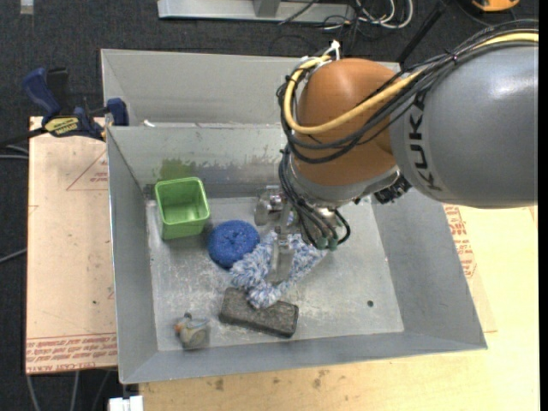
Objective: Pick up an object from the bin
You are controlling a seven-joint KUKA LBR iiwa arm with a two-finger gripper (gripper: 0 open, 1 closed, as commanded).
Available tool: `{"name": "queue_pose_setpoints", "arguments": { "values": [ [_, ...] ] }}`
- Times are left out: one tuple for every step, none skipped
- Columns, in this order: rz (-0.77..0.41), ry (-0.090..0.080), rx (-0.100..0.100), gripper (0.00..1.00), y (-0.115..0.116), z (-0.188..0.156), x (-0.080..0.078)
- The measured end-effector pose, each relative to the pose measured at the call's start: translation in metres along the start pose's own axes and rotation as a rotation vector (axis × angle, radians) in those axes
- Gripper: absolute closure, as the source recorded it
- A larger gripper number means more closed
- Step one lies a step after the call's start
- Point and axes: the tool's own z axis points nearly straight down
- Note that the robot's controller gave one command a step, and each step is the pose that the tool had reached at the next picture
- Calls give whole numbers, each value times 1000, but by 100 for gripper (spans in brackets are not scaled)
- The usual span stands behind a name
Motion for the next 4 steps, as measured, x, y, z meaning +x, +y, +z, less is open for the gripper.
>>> {"name": "queue_pose_setpoints", "arguments": {
  "values": [
    [3,-8,-1,0,-1,-4,-2],
    [-241,-14,-2,0,-39,35,-1],
    [-430,-6,3,0,-80,64,-13],
    [-536,-12,3,0,-72,89,-16]
  ]
}}
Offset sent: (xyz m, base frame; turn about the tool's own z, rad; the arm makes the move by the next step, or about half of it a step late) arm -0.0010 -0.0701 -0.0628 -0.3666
